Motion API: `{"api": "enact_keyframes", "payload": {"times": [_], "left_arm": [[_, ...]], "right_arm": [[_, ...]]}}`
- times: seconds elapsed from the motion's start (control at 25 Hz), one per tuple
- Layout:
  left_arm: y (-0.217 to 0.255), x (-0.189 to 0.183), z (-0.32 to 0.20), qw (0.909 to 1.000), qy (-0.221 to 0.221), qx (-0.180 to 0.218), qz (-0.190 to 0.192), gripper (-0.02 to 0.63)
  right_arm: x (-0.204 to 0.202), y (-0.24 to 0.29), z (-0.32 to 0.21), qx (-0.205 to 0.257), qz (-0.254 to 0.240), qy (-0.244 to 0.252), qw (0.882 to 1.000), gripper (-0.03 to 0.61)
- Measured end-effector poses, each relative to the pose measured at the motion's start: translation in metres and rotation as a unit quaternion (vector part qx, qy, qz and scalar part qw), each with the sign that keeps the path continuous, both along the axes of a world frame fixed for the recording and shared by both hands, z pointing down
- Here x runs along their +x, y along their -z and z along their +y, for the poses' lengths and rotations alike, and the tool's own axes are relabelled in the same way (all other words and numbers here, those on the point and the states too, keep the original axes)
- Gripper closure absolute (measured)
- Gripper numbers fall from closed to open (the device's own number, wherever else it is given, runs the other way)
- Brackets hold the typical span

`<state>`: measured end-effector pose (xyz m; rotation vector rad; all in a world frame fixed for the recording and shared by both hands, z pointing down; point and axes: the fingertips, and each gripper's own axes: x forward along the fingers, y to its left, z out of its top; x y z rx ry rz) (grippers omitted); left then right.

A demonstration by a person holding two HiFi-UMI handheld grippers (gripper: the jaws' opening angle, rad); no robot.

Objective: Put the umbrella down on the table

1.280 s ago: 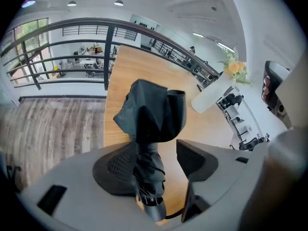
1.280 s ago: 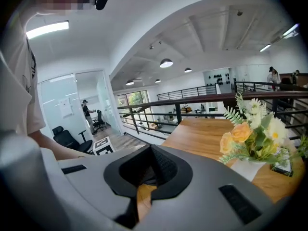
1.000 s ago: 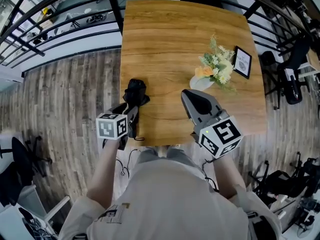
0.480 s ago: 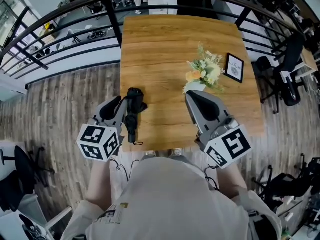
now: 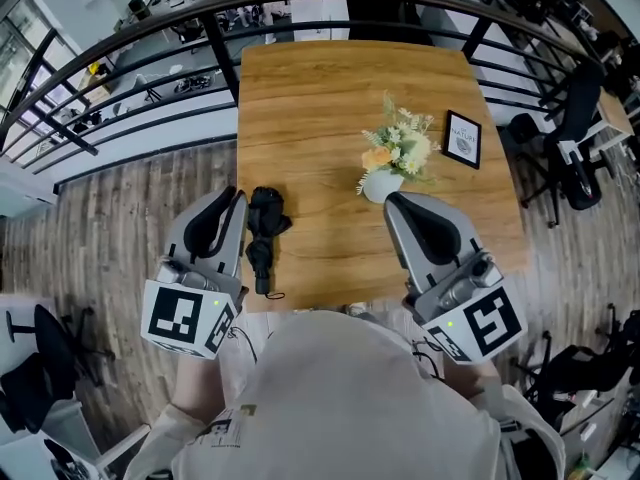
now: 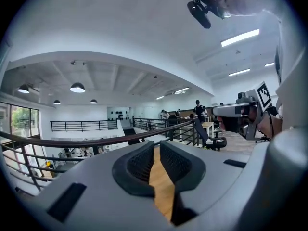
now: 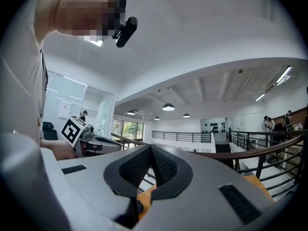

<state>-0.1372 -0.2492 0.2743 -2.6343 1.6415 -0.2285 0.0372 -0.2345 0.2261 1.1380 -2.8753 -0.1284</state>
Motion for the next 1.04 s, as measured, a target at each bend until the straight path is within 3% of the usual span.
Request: {"api": "enact_keyframes", "payload": {"times": [0.2,0.36,1.04], "left_arm": [[0.019,0.015,0.013,0.9986,-0.022,0.044,-0.018,0.580],[0.024,0.027,0.022,0.9973,-0.040,0.057,-0.025,0.586],[0.026,0.033,0.015,0.9989,-0.026,0.037,0.013,0.592]], "right_arm": [[0.008,0.014,0.002,0.018,-0.007,0.002,1.000,0.552],[0.016,0.014,0.001,0.019,-0.010,-0.002,1.000,0.552],[0.028,0.016,-0.006,0.015,-0.007,0.003,1.000,0.552]]}}
